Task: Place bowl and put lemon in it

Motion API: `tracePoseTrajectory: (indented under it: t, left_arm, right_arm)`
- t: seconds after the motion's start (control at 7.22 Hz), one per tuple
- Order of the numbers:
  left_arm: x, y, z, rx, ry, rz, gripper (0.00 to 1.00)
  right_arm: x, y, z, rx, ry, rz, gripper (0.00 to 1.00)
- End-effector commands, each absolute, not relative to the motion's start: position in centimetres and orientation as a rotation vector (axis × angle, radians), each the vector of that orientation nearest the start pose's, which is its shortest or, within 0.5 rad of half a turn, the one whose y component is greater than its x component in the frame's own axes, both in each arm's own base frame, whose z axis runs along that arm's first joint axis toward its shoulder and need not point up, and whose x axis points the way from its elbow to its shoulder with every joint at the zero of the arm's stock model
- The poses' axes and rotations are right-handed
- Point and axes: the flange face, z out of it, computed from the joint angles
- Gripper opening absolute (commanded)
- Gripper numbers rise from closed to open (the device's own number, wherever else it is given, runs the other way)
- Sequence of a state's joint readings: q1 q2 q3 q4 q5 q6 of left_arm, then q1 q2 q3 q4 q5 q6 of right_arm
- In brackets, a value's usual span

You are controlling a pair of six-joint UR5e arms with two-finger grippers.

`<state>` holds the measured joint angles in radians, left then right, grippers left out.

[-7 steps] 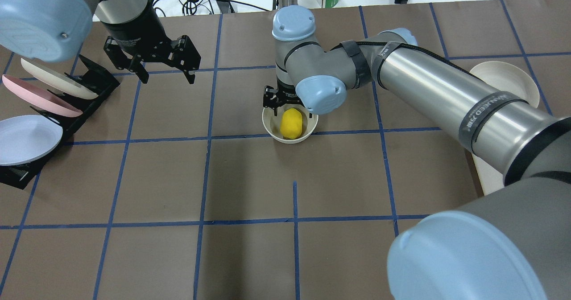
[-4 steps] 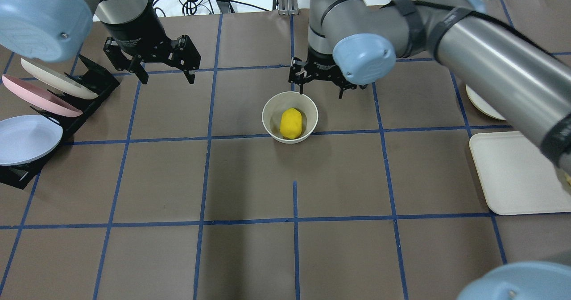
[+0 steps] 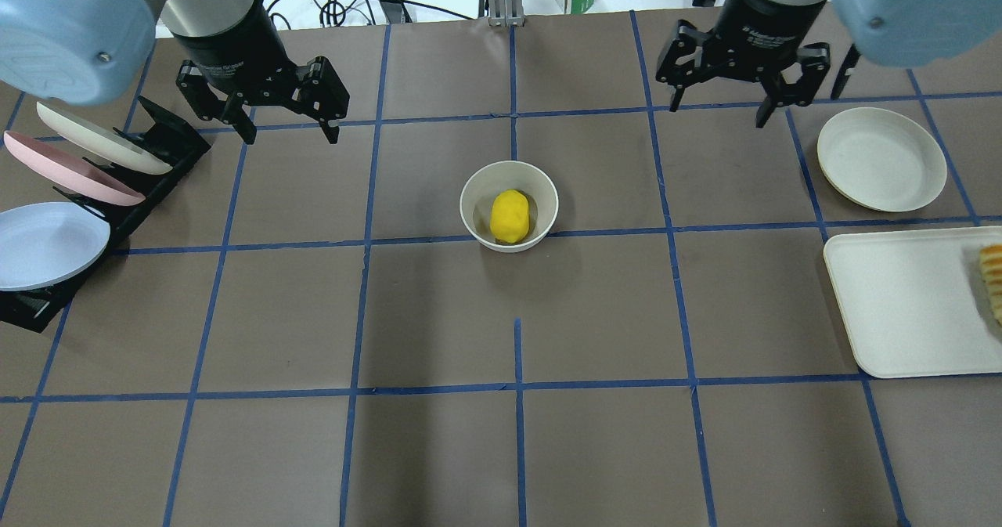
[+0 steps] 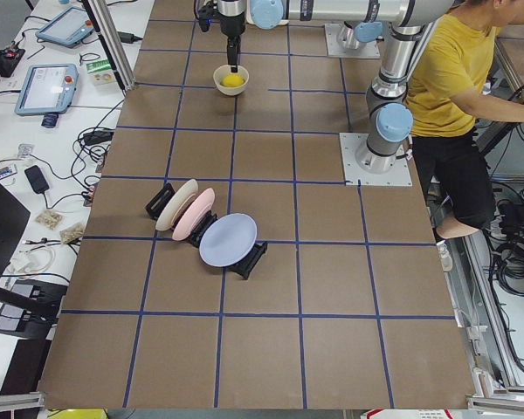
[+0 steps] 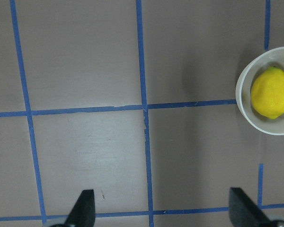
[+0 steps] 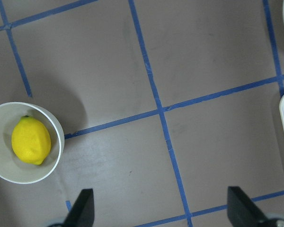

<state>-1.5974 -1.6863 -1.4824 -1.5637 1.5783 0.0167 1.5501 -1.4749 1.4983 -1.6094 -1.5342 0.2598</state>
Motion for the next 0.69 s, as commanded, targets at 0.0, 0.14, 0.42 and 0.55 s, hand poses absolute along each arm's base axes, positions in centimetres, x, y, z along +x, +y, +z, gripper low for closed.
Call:
tracePoseTrajectory:
  t: [0.0,0.14,0.42,0.55]
  left_arm:
    - [-14.82,-53.46,47.30,0.072,3.133,0.029,1.00]
    - [-14.82,-53.51,47.22,0.072,3.133,0.031,1.00]
    - [-14.80,-53.46,47.30,0.072,3.131,0.029,1.00]
    - [-14.88,-53.39,47.39,0.075,3.131,0.026,1.00]
  right_arm:
    - [11.40,-51.89,49.69,0.459,3.067,-0.053,1.00]
    - [11.54,-51.54,48.96,0.454,3.064,-0.031,1.00]
    - [11.54,-51.15,49.06,0.434,3.075,-0.047,1.00]
    - [11.54,-51.23,48.96,0.434,3.075,-0.050,1.00]
